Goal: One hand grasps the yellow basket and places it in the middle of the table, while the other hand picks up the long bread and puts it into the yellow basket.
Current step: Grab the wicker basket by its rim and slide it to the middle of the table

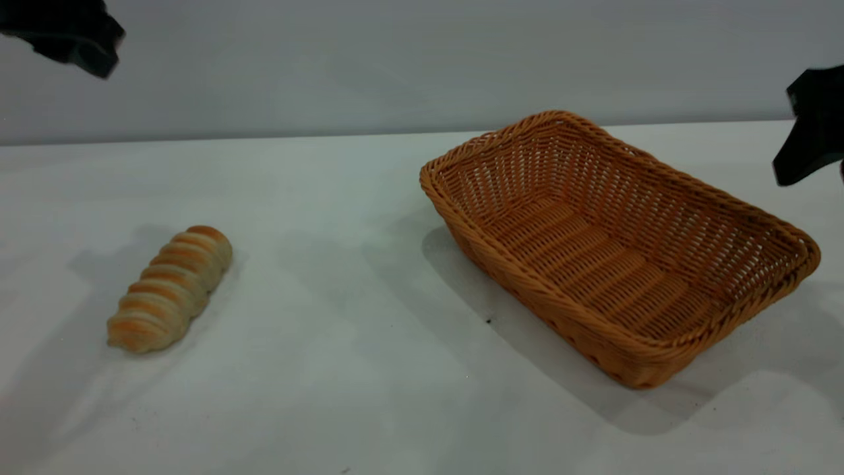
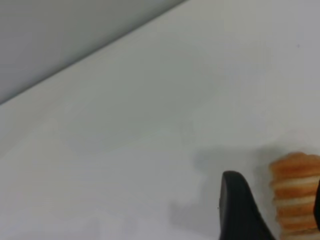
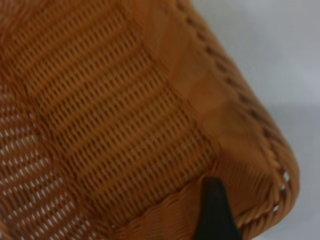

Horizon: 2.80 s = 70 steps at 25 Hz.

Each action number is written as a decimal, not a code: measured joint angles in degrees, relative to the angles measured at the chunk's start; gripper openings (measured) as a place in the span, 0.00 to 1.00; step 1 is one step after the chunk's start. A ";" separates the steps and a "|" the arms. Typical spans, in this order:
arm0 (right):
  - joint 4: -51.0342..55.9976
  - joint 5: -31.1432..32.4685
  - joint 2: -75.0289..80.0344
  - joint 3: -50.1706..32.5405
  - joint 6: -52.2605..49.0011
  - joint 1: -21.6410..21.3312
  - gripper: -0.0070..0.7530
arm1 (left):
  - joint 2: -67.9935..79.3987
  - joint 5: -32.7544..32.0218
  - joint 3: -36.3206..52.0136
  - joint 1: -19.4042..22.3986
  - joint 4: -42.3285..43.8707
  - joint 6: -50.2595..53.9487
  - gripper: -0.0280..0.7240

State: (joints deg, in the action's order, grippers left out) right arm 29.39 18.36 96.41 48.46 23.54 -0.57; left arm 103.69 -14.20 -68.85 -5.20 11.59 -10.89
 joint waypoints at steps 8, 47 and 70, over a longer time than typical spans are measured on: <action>2.33 0.36 0.68 0.36 -17.63 -4.36 0.69 | 3.19 1.61 -5.47 0.00 0.00 -0.19 0.62; 24.30 0.60 15.09 -2.97 -10.88 3.51 0.68 | 8.77 5.17 -8.71 0.00 -1.55 2.61 0.61; 32.03 -1.47 17.40 -2.72 3.83 3.51 0.06 | 8.77 4.82 -8.71 0.00 -1.57 2.81 0.59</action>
State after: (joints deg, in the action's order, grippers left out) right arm 61.43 16.90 113.81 45.74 27.36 2.94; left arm 112.46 -9.38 -77.56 -5.20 10.02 -8.07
